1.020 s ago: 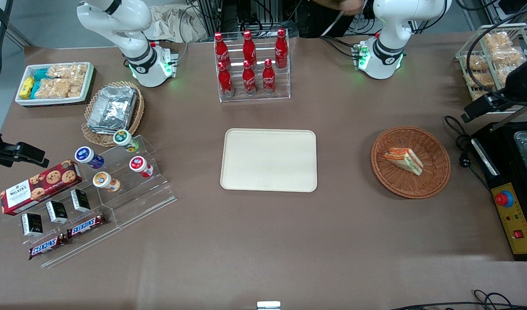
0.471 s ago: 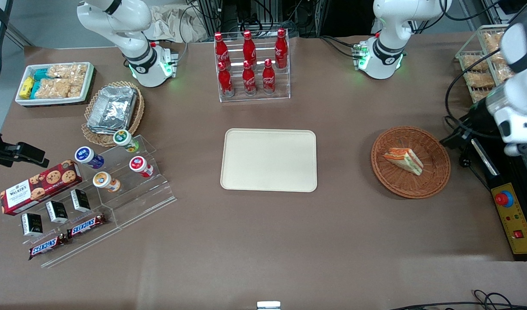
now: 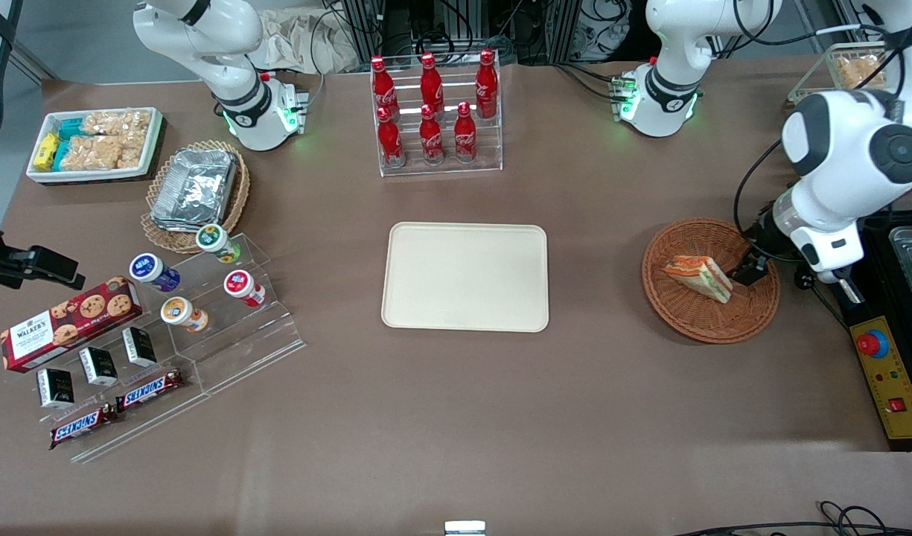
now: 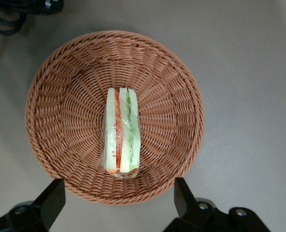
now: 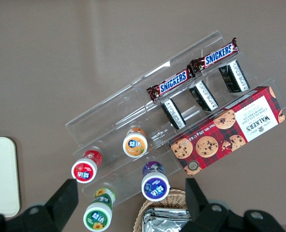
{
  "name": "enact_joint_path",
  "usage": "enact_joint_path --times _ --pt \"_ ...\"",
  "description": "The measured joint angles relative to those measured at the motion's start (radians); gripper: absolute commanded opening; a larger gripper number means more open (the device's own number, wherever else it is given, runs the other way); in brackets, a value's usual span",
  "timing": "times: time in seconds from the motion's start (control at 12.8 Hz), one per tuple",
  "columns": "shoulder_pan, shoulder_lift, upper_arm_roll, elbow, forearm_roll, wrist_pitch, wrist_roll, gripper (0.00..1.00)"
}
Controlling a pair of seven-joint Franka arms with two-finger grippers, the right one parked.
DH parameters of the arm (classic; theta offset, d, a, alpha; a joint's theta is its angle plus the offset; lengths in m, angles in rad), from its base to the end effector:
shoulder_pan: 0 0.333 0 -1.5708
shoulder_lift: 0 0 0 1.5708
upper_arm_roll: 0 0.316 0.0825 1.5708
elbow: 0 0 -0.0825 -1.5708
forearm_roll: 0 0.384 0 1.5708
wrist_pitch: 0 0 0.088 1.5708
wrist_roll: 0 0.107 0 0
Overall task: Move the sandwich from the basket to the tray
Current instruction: 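Lower the left gripper onto the sandwich and close on it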
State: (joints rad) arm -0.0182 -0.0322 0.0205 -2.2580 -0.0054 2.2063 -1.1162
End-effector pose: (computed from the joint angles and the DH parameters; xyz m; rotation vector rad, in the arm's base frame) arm 0.5130 0.0010 0.3743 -2.6550 -1.6678 0.0301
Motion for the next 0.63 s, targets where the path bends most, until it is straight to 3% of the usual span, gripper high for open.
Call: enact_joint_path --times 0.63 --pt "-0.001 0.105 -0.003 -0.176 0.001 0.353 -0.083 1.0"
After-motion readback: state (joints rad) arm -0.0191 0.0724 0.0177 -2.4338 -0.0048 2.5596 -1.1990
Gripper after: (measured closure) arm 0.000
